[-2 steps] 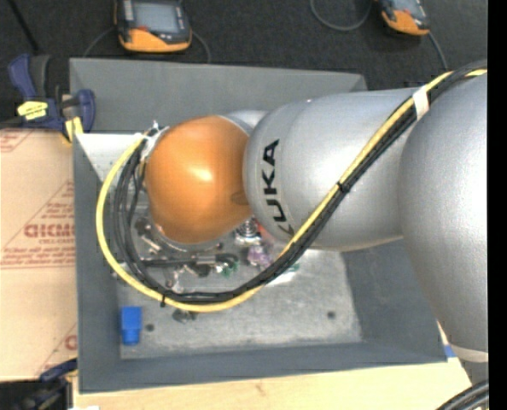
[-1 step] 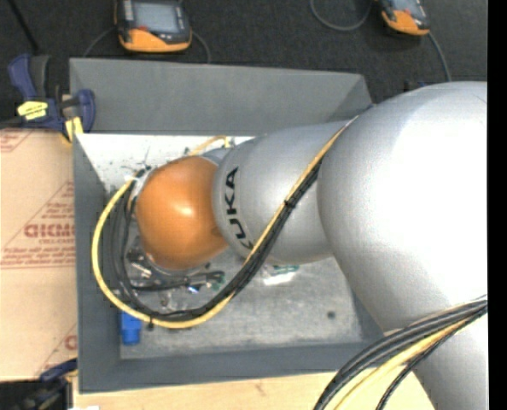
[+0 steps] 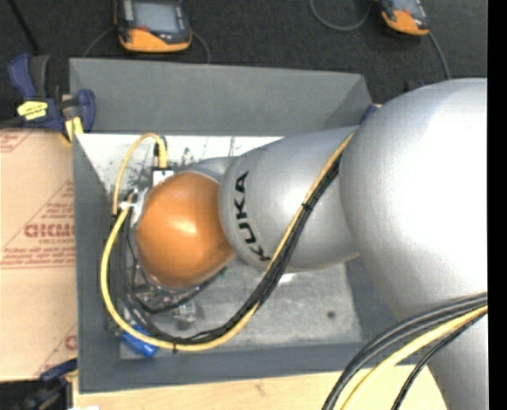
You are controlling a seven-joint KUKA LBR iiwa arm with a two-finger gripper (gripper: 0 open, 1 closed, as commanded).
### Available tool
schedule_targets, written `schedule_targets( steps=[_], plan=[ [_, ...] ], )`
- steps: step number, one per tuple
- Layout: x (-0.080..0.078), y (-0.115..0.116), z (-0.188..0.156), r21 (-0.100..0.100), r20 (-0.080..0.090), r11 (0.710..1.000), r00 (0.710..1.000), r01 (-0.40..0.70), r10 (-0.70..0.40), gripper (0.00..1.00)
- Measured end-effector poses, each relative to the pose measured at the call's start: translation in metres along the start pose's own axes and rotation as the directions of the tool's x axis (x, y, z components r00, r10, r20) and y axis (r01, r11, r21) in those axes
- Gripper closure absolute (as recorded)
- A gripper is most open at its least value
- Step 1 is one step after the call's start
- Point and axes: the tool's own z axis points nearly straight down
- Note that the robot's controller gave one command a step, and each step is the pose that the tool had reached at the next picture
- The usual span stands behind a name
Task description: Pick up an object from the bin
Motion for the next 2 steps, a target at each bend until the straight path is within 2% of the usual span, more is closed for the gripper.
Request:
schedule_targets(
  steps=[1, 2],
  plan=[
    [0.0, 0.0, 0.0, -0.001, 0.001, 1.0, 1.0, -0.006, 0.006, 1.0],
    [0.013, -0.003, -0.19, 0.012, 0.005, 0.999, 0.999, 0.04, -0.04, 1.0]
  ],
)
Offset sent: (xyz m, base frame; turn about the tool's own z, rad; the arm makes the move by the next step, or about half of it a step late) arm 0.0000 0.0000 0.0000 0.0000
